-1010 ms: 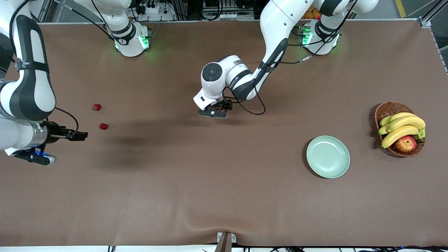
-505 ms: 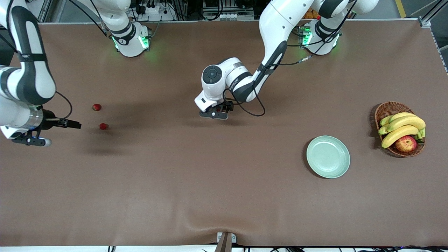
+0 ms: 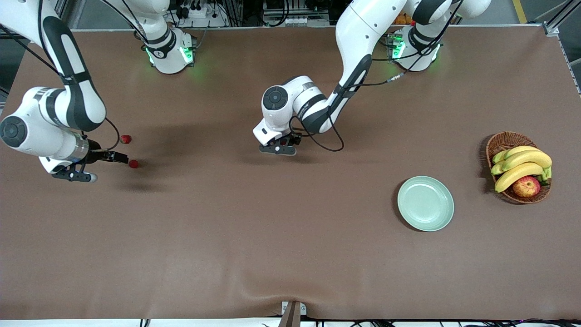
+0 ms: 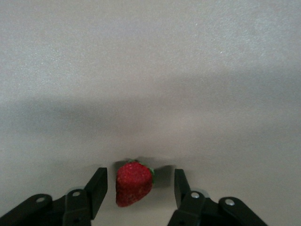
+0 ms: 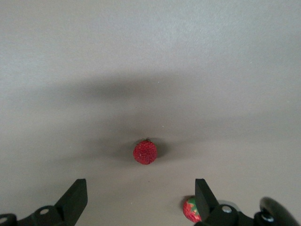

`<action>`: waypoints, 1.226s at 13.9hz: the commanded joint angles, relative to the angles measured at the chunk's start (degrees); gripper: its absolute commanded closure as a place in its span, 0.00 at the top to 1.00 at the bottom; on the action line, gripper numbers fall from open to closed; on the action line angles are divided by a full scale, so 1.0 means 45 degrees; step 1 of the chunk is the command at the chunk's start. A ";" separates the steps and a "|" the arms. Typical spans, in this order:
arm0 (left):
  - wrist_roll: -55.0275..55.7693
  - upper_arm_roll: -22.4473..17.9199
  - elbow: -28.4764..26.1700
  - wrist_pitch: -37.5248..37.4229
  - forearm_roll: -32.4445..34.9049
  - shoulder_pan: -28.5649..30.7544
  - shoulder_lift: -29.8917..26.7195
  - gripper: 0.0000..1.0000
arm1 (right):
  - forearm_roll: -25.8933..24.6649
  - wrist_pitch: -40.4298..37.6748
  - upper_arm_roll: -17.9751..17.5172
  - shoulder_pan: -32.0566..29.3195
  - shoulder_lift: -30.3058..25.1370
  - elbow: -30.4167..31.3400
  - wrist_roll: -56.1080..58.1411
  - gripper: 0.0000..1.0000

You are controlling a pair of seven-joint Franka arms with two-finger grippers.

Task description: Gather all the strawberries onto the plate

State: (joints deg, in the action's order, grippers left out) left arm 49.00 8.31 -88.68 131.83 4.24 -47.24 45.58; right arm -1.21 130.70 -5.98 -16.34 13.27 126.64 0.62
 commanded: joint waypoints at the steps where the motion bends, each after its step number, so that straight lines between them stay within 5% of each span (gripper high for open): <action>1: -0.0011 -0.0089 0.0233 0.0002 0.0307 -0.0108 0.0144 0.43 | -0.0004 0.1580 0.0039 -0.0079 -0.0100 0.1096 0.0683 0.99; 2: 0.0008 -0.0089 0.0194 -0.0017 0.0404 -0.0108 0.0144 0.18 | -0.0004 0.1716 0.0039 -0.0079 0.0076 0.1096 0.0683 0.93; 3: 0.0009 -0.0089 0.0175 -0.0056 0.0424 -0.0108 0.0125 0.07 | -0.0004 0.2085 0.0039 -0.0079 0.0348 0.1076 0.0683 0.87; 9: 0.0184 -0.0108 0.0174 -0.0290 0.0366 0.0145 -0.0206 0.02 | -0.0004 0.4212 0.0059 -0.0138 0.1911 0.1057 0.0760 0.67; 13: 0.0243 -0.0108 0.0174 -0.1732 0.0405 0.2678 -0.1396 0.02 | -0.0004 0.4005 0.0039 -0.0138 0.2031 0.0979 0.0839 0.01; 15: 0.0165 -0.0128 0.0155 -0.2281 0.0444 0.4123 -0.1807 0.02 | -0.0004 0.2782 0.0039 -0.0060 0.1953 0.0319 0.0761 0.00; 17: 0.0184 -0.0167 0.0058 -0.2575 0.0812 0.5452 -0.1926 0.02 | -0.0004 -0.0471 0.0020 -0.0021 0.1895 -0.1530 0.0624 0.00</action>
State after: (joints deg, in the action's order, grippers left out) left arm 48.98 6.99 -86.83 121.60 5.32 -26.72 38.30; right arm -1.21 137.82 -5.81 -16.40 22.36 126.28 1.68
